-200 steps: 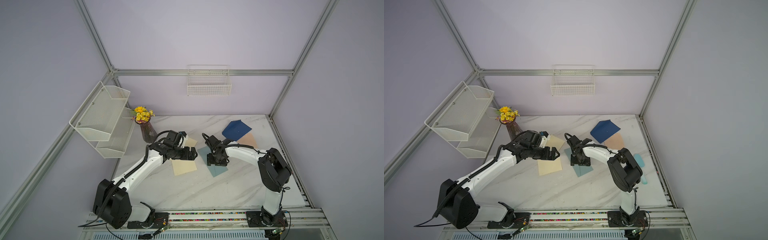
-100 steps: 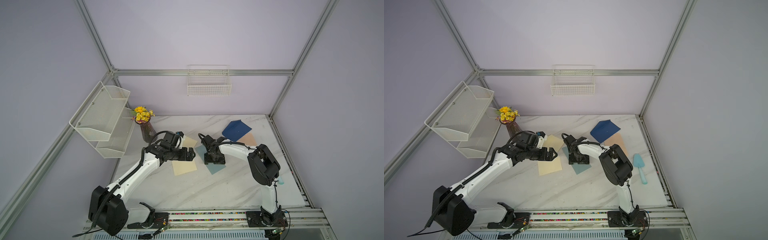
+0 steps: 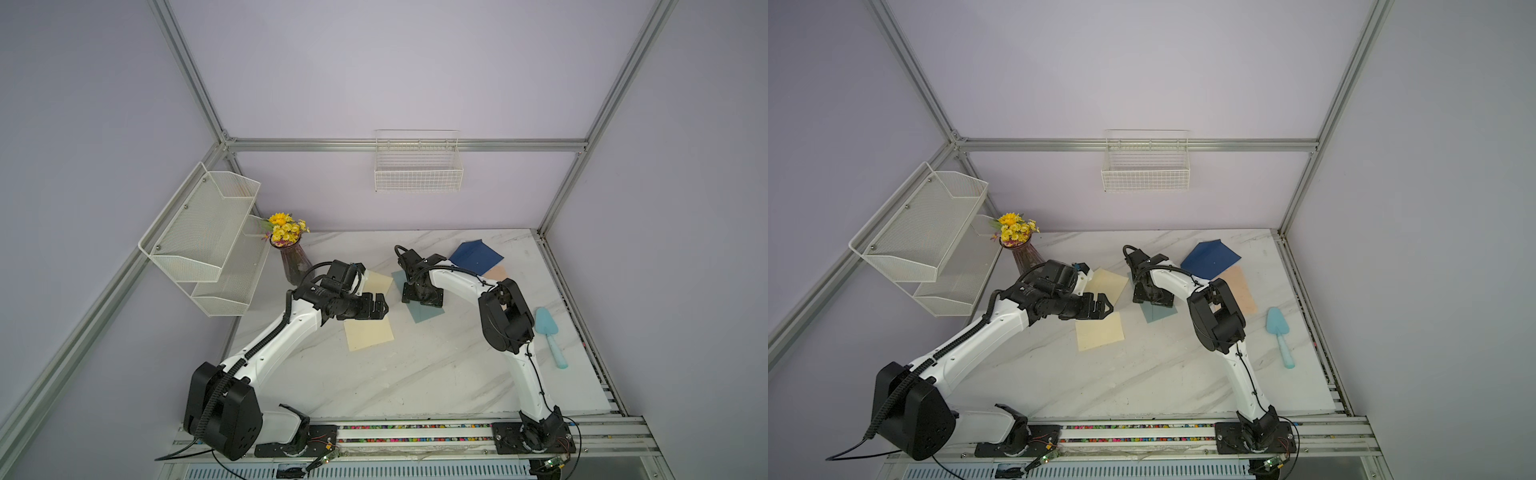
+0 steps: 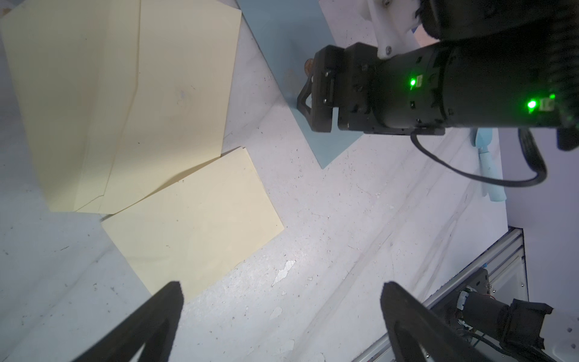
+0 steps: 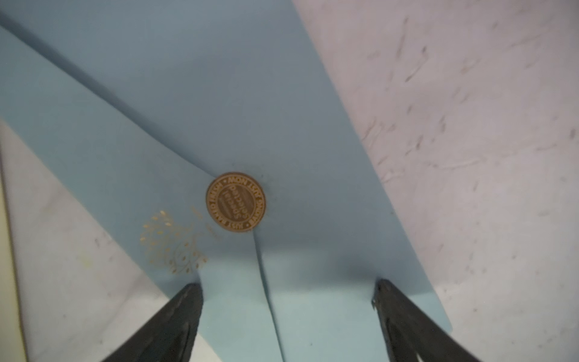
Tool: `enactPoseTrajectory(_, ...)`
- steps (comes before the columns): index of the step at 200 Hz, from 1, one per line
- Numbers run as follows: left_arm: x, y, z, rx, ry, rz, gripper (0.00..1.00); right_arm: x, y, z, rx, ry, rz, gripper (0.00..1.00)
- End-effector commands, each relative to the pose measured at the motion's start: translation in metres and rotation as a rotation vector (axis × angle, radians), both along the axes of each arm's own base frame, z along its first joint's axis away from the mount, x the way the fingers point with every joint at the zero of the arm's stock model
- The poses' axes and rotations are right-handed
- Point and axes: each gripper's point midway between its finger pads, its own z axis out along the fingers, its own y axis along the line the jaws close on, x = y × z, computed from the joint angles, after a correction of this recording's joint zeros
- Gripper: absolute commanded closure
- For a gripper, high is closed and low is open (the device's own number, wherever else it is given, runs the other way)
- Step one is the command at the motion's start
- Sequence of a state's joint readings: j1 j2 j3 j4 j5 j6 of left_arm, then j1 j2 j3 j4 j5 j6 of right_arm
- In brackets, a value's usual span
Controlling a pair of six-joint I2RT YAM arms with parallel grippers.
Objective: Fold the letter paper in half and place it into the envelope
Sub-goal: Move the envelope to the center of the board, then fold the letter paper at the center of the board.
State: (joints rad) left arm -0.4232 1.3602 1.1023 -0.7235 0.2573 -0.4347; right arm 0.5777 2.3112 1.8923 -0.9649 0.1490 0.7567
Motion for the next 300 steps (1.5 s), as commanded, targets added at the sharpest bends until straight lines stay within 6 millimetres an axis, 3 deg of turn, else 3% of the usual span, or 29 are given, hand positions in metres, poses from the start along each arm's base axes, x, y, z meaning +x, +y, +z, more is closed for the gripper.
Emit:
enactPoseTrajectory(1, 0.005, -0.001, 0.011, -0.022, -0.013, 0.005, 0.0, 0.003, -0.028, -0.049, -0.047, 0.102, -0.09, 0.09)
enactPoseTrajectory(45, 0.005, -0.001, 0.005, -0.021, 0.009, 0.007, 0.0, 0.042, -0.021, -0.058, 0.048, 0.085, -0.113, 0.07)
enactPoseTrajectory(101, 0.005, -0.003, 0.0, -0.023, 0.03, 0.01, 0.0, 0.077, 0.006, -0.058, 0.178, 0.044, -0.057, 0.03)
enactPoseTrajectory(127, 0.008, -0.002, 0.0, -0.02, 0.034, 0.023, 0.0, 0.086, 0.01, -0.036, 0.194, -0.005, -0.038, 0.03)
enactPoseTrajectory(154, 0.009, 0.001, -0.001, -0.012, 0.04, 0.052, 0.0, 0.09, 0.009, 0.02, 0.229, -0.107, -0.02, 0.03)
enactPoseTrajectory(181, 0.011, 0.006, -0.027, 0.015, 0.115, 0.095, 0.0, 0.073, 0.003, 0.065, 0.258, -0.16, -0.006, 0.03)
enactPoseTrajectory(207, 0.013, 0.009, -0.041, 0.005, 0.143, 0.119, 0.0, 0.043, -0.008, 0.083, 0.284, -0.165, -0.002, 0.03)
enactPoseTrajectory(242, 0.019, 0.017, -0.056, 0.021, 0.173, 0.151, 0.0, 0.004, -0.019, 0.089, 0.309, -0.129, 0.012, 0.03)
enactPoseTrajectory(300, 0.044, 0.024, -0.059, 0.011, 0.173, 0.176, 0.02, -0.044, -0.002, 0.08, 0.442, 0.005, 0.094, 0.03)
